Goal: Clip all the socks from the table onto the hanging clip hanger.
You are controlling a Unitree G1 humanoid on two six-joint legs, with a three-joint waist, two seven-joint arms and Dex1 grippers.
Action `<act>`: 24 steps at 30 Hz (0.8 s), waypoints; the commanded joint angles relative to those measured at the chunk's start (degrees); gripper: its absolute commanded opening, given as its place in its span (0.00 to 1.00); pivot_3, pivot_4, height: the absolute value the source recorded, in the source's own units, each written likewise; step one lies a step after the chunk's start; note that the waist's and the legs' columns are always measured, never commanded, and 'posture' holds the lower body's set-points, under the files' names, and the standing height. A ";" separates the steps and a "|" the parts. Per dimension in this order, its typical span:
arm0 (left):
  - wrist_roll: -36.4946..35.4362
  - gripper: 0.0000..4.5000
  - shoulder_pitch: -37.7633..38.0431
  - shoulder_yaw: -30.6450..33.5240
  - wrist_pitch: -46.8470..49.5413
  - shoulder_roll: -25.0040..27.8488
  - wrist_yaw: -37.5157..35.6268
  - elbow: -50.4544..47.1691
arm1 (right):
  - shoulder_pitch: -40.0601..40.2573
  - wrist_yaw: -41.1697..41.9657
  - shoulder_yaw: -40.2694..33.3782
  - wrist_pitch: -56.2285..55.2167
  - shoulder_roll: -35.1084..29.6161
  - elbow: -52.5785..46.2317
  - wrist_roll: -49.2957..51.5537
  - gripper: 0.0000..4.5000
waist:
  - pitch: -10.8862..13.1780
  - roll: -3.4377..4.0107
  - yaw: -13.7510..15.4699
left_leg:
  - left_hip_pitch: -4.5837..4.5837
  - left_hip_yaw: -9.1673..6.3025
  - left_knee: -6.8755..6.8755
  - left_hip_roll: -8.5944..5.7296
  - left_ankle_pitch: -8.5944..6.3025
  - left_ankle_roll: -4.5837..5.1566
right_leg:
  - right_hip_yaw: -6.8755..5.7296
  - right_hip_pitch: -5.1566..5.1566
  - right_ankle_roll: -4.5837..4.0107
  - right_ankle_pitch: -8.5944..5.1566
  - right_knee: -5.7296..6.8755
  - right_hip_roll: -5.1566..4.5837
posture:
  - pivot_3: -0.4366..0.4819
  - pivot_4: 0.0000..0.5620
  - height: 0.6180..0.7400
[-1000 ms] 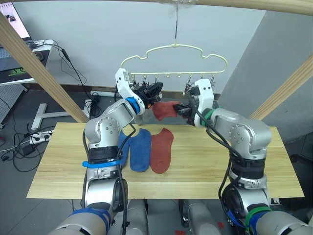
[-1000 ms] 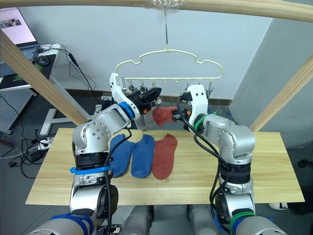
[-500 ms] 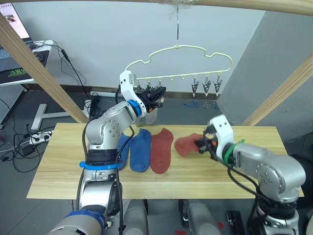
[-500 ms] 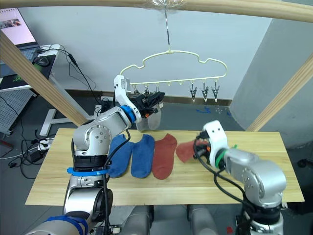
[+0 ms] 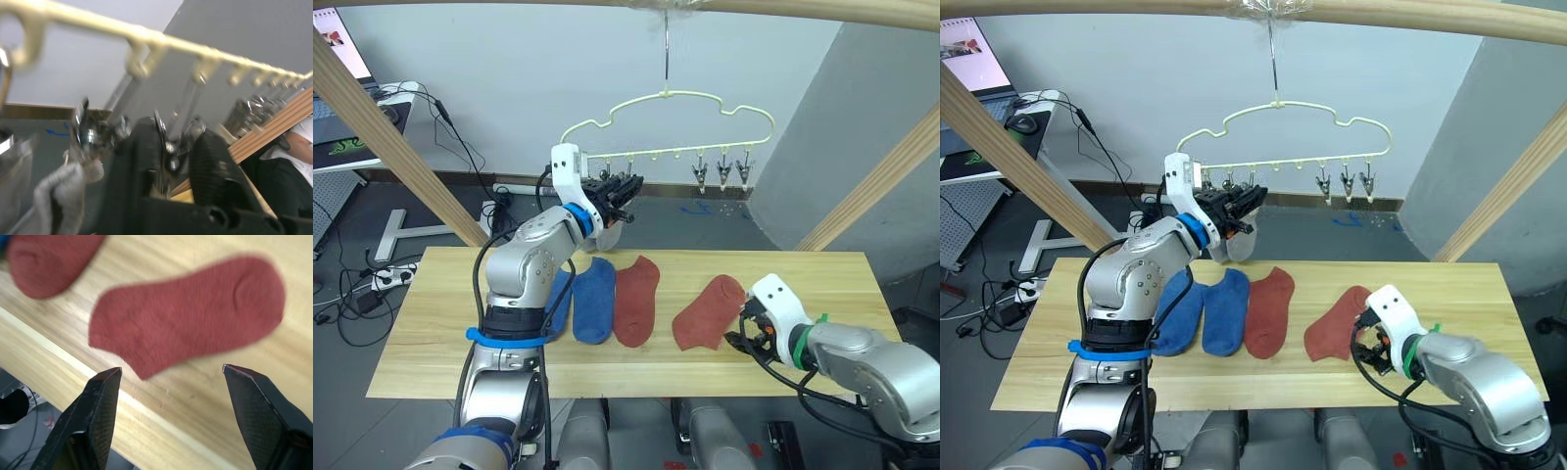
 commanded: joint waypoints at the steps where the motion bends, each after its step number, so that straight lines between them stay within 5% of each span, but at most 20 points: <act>1: 1.08 0.57 0.34 -0.74 -2.39 0.05 -0.72 -2.54 | 0.00 2.79 -3.55 -0.07 -1.98 -4.61 3.02 0.77 | 0.00 0.00 0.05 | -0.01 0.00 0.00 -0.01 0.00 0.00 | 0.01 0.00 -0.01 0.00 -0.02 0.00 | 0.44 0.38 1.00; 4: 1.20 0.77 1.60 -1.03 -2.94 0.21 -1.57 -4.14 | 0.58 3.81 -5.15 -0.07 -2.88 -6.04 4.63 0.77 | 0.00 0.00 0.06 | -0.03 0.00 0.00 -0.01 0.00 0.00 | 0.01 0.01 -0.02 0.01 -0.09 -0.01 | 0.45 0.38 1.00; 15: -2.07 0.77 16.43 -0.60 0.71 8.15 -8.09 -16.59 | 9.48 3.53 -13.94 -3.15 2.35 -9.61 7.85 0.77 | -0.09 0.05 0.14 | 0.00 0.01 0.00 0.03 0.00 0.01 | 0.01 0.05 0.00 0.00 -0.07 -0.01 | 0.48 0.40 1.00; 24: 3.98 0.77 25.01 -5.10 -8.25 5.74 -7.80 -13.37 | 18.97 0.36 -13.64 -13.96 6.37 -10.97 5.69 0.77 | -0.73 0.08 0.20 | 0.00 0.06 0.01 0.02 0.04 0.09 | 0.06 0.07 -0.02 -0.01 -0.20 -0.01 | 0.44 0.38 1.00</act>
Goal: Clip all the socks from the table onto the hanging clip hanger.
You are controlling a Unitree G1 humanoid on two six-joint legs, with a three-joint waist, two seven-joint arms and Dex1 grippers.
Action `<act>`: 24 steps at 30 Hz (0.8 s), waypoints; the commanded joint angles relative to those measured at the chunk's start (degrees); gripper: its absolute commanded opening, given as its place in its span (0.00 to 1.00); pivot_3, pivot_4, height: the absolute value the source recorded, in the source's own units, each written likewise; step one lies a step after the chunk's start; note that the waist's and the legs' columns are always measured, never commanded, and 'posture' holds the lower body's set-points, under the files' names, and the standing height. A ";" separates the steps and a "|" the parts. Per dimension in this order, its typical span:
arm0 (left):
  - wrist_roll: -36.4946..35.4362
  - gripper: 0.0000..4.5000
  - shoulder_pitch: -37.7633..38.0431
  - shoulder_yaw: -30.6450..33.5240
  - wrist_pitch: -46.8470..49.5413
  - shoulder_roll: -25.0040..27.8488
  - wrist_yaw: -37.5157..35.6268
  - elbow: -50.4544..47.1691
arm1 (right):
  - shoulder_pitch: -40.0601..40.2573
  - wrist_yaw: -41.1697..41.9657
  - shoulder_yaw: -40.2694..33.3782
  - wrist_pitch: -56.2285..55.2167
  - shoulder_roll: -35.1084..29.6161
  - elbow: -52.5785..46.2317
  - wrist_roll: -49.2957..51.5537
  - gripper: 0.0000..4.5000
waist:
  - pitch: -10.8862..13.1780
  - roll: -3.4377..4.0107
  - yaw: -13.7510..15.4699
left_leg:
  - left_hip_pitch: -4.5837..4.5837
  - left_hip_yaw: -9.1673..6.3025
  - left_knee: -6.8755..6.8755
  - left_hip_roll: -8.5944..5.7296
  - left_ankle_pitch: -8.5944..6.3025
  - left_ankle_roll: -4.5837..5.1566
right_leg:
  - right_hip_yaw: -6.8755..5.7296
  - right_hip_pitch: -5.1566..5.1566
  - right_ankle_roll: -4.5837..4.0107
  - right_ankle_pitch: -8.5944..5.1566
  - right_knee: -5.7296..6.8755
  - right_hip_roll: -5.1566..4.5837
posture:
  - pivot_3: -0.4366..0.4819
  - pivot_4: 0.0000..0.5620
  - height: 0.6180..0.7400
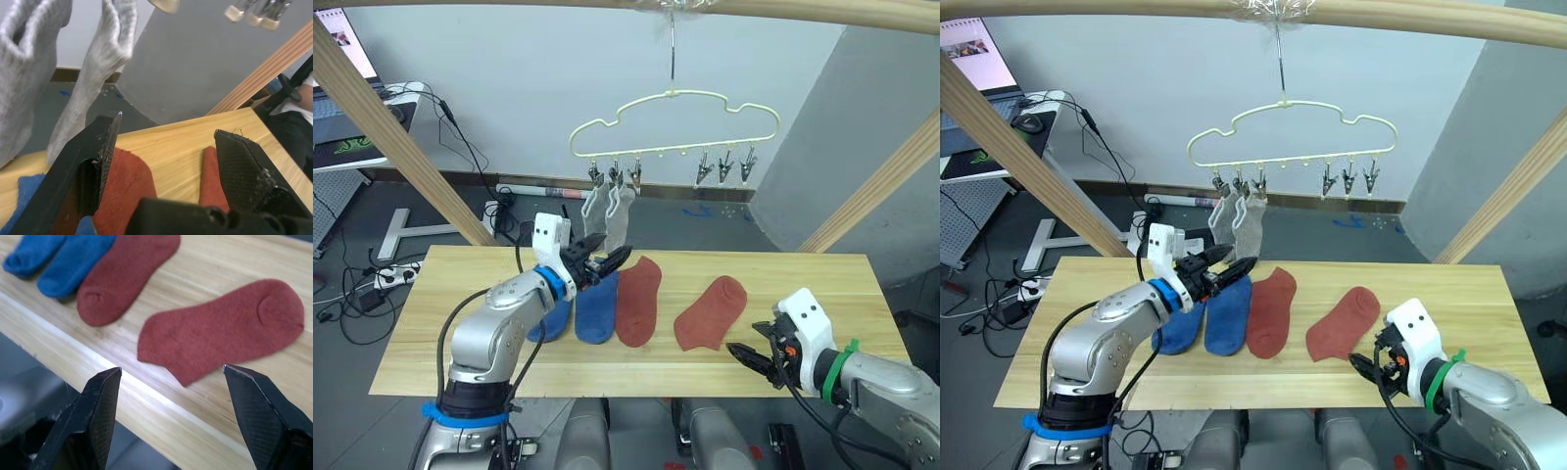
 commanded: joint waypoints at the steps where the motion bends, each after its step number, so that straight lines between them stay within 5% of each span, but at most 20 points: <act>1: 2.48 0.77 1.32 -2.56 -4.39 -1.52 -0.09 0.71 | 1.96 -1.04 -1.03 -4.37 0.67 -1.45 -0.46 0.77 | -0.39 -0.03 -0.01 | 0.00 0.00 0.00 0.00 0.00 0.00 | 0.00 0.03 0.00 0.00 -0.05 0.00 | 0.44 0.37 1.00; 24: 10.85 0.77 -6.03 -7.43 -15.73 -9.66 1.09 13.71 | -0.59 -4.35 -3.13 -6.72 1.30 1.33 2.01 0.77 | -3.88 0.11 -0.09 | 0.08 0.14 -0.01 0.00 0.08 0.15 | 0.12 0.10 -0.08 0.13 -0.18 0.05 | 0.43 0.28 1.00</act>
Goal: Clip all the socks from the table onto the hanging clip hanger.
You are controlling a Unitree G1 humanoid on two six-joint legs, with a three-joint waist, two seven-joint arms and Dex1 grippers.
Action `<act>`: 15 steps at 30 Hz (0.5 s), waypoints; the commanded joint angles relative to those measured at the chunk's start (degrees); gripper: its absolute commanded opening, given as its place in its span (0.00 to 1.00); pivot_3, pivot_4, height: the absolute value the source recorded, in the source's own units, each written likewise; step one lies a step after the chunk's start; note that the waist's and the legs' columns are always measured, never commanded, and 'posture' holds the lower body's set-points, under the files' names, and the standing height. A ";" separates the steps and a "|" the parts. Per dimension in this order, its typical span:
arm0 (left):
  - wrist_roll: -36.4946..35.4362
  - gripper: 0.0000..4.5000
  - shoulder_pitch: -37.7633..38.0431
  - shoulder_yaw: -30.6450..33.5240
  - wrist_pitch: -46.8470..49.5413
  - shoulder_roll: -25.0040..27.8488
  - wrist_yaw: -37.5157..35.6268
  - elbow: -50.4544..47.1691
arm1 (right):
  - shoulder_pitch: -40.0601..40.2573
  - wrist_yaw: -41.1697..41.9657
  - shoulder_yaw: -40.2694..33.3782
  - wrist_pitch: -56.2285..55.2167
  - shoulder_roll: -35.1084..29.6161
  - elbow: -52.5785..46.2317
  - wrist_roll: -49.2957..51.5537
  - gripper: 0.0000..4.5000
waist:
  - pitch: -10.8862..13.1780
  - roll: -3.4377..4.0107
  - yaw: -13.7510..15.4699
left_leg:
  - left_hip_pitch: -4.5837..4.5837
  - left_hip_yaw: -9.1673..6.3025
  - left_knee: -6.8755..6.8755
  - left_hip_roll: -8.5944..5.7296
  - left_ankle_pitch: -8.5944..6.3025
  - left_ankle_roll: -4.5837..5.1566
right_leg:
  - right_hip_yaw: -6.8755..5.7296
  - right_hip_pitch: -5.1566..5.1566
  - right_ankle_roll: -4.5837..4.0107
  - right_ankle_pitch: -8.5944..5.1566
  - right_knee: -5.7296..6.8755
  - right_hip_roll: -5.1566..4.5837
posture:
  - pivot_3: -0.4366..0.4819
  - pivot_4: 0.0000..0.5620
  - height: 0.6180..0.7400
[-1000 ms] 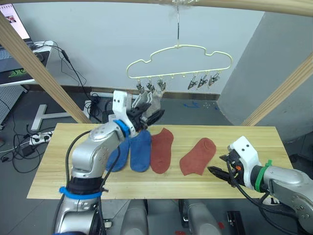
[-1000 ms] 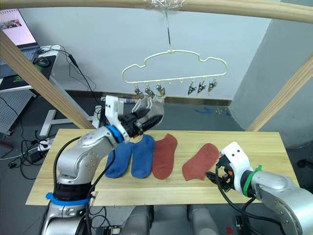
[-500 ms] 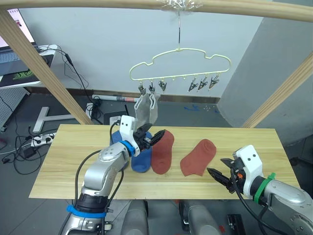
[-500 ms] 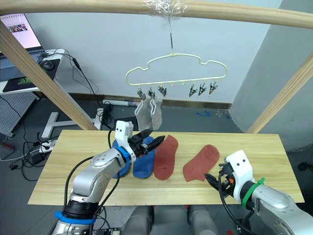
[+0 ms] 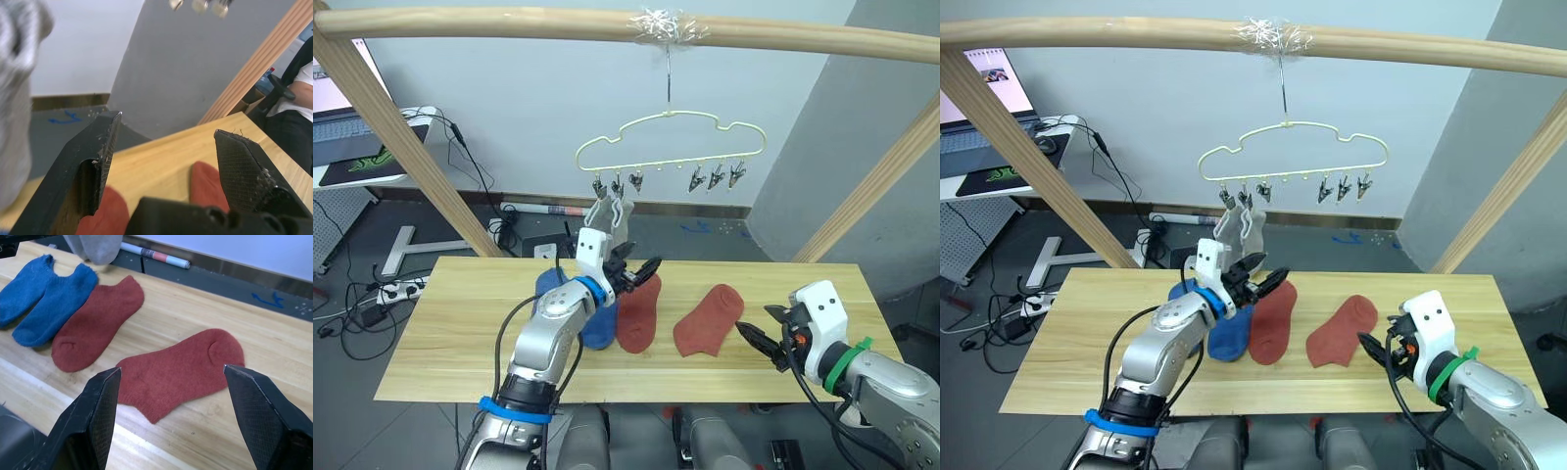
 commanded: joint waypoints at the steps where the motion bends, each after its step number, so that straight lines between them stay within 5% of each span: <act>1: 0.53 0.77 -1.69 0.71 -1.03 -0.36 0.37 0.22 | -0.41 -0.18 -1.22 0.17 -0.39 -1.41 1.67 0.77 | -0.10 0.06 0.00 | 0.00 0.00 0.00 0.00 0.00 0.00 | 0.01 0.00 0.00 0.00 0.00 0.00 | 0.43 0.28 1.00; 15: 0.56 0.77 -3.63 3.85 -2.28 -1.27 3.69 0.24 | -2.24 -0.51 -0.96 0.98 -3.52 -1.65 2.18 0.77 | -0.19 0.18 0.01 | 0.03 0.09 0.00 -0.01 0.00 0.01 | 0.14 0.00 0.02 0.01 0.00 0.02 | 0.43 0.32 1.00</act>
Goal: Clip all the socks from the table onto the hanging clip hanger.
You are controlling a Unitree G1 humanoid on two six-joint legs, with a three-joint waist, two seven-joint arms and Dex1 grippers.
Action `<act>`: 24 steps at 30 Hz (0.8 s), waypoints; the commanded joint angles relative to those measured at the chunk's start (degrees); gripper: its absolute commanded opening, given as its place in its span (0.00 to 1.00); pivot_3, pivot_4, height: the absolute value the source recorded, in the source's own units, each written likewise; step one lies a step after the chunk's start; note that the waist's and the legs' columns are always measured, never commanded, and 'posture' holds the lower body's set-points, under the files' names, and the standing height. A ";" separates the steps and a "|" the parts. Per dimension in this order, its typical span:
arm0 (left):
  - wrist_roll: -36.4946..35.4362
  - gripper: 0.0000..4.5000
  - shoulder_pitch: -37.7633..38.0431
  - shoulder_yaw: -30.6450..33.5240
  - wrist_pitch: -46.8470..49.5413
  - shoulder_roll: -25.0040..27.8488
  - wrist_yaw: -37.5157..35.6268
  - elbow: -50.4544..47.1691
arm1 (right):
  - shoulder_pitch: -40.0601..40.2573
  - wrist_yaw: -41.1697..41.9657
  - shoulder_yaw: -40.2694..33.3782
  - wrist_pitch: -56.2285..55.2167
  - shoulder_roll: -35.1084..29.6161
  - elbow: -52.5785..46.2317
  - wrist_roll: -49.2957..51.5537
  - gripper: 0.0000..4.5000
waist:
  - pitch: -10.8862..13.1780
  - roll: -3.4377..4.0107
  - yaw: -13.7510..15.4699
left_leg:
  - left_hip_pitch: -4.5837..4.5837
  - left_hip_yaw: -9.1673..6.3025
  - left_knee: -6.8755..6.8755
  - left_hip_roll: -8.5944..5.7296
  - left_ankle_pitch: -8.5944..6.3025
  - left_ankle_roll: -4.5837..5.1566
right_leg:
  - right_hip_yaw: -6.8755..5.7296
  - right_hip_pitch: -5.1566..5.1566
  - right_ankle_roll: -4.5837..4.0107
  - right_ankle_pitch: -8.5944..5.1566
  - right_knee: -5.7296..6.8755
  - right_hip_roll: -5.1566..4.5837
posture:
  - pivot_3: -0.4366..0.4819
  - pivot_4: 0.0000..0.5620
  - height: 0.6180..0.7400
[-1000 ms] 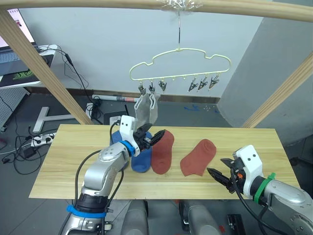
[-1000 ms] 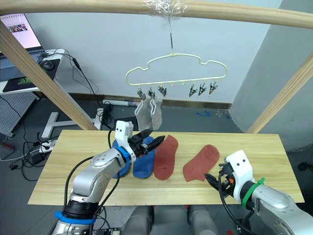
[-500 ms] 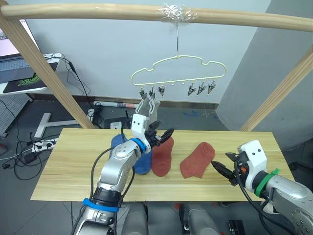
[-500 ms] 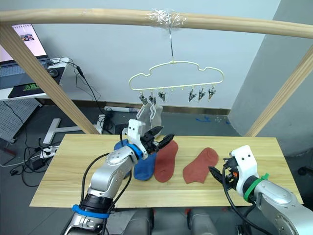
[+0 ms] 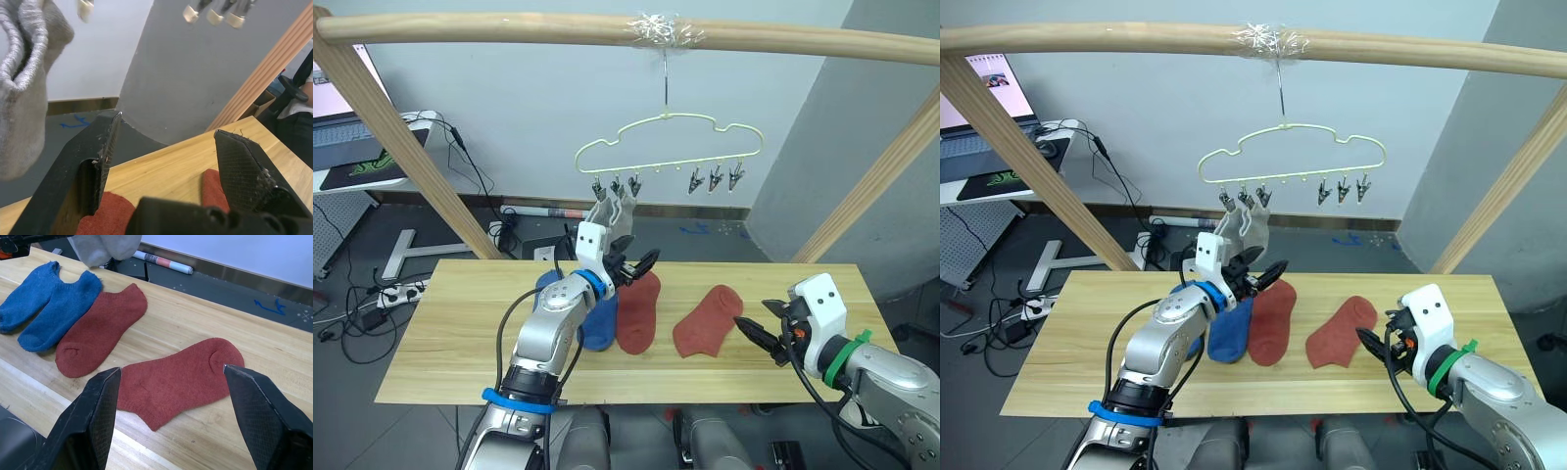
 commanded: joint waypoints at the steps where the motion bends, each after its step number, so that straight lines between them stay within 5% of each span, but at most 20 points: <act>1: 0.66 0.77 -3.32 2.74 -2.53 -1.19 3.42 -0.93 | -0.74 -0.13 -0.67 -0.16 -1.53 -2.02 0.65 0.77 | 0.00 -0.01 0.01 | 0.00 0.00 0.00 0.00 0.00 0.00 | 0.01 0.00 0.00 0.00 0.00 0.00 | 0.43 0.32 1.00; 24: 6.96 0.77 -7.90 3.65 -8.69 -5.43 14.70 0.90 | -25.12 0.27 -0.09 7.89 -9.30 -3.08 15.42 0.77 | 0.07 -0.04 0.02 | 0.03 0.19 -0.02 -0.02 -0.06 0.10 | 0.29 -0.04 0.04 0.02 -0.07 0.04 | 0.43 0.38 1.00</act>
